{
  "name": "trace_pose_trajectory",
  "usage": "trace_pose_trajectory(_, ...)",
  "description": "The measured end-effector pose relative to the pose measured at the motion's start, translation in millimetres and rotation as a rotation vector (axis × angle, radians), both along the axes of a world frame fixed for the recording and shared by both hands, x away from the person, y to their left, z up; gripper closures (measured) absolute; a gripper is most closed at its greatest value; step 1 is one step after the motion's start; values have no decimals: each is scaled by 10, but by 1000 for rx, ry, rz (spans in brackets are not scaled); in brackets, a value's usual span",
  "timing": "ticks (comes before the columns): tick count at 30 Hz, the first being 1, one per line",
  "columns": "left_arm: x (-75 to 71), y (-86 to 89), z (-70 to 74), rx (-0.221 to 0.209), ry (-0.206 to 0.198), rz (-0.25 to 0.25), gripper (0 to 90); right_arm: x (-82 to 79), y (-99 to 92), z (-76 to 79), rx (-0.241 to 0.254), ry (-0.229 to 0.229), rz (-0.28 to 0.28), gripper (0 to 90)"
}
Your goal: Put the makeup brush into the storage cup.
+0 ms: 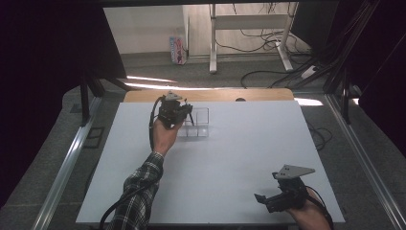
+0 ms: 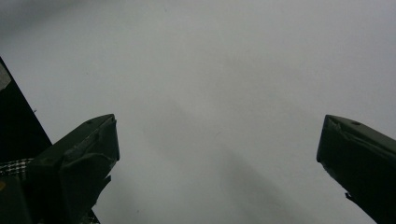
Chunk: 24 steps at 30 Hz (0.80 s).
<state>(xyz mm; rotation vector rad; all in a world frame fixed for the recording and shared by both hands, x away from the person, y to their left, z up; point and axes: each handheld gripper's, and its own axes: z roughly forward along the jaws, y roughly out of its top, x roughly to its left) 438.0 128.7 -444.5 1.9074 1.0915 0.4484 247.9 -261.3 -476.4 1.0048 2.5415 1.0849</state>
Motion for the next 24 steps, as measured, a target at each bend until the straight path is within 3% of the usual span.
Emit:
trace_pose_trajectory(18,36,-52,-172,23,48,-5,818,1,5,-4,-8,3,1,0)
trace_pose_trajectory(19,36,-52,-168,21,44,-3,793,2,5,-4,-7,4,1,0)
trace_pose_trajectory(21,37,-59,-146,30,33,4,593,1,6,-4,-8,4,1,0)
trace_pose_trajectory(24,40,-61,-108,52,16,12,398,0,7,-4,-9,3,2,0)
